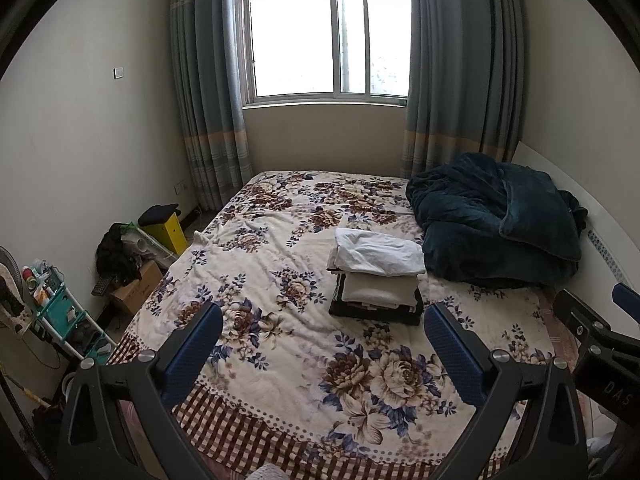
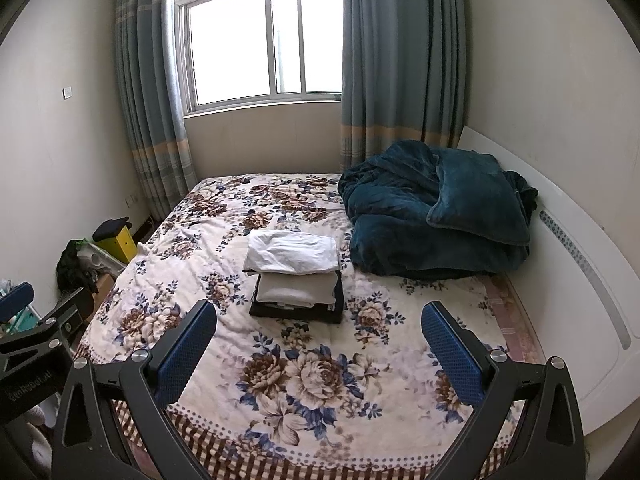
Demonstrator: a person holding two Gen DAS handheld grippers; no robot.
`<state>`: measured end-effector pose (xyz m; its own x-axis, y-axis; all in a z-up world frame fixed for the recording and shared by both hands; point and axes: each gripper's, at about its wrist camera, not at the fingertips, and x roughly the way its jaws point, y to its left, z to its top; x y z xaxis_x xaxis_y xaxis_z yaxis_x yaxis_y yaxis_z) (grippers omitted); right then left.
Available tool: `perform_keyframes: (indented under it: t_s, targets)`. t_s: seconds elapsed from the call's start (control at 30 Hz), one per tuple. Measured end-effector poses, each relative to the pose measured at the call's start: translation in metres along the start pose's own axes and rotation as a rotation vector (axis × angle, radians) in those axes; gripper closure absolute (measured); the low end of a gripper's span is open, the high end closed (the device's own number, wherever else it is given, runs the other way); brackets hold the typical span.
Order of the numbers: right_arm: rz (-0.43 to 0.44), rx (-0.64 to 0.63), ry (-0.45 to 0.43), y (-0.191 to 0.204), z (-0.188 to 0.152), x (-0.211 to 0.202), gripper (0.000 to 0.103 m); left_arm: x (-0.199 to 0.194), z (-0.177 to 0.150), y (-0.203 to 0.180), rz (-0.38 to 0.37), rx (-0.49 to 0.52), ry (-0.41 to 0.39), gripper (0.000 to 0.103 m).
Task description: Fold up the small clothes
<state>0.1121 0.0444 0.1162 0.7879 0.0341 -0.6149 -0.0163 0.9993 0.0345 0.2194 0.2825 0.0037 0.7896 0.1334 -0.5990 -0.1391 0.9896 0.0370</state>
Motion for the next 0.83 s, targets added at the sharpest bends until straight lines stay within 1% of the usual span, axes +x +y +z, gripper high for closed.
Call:
perform_keyframes:
  t_s: [0.37, 0.53, 0.67, 0.83]
  targets:
    - [-0.001, 0.0, 0.001, 0.0, 0.004, 0.001, 0.0, -0.002, -0.001, 0.002, 0.004, -0.003, -0.003, 0.0]
    - [-0.002, -0.002, -0.002, 0.0, 0.006, 0.002, 0.0, -0.001, 0.0, 0.003, 0.001, -0.005, 0.003, 0.0]
    - [-0.002, 0.0, -0.002, 0.0, 0.008, 0.003, 0.0, 0.004, 0.002, 0.004, -0.004, -0.014, 0.023, 0.0]
    - [-0.002, -0.003, 0.002, 0.0, 0.011, 0.005, 0.0, 0.003, 0.001, 0.006, -0.004, -0.028, 0.017, 0.0]
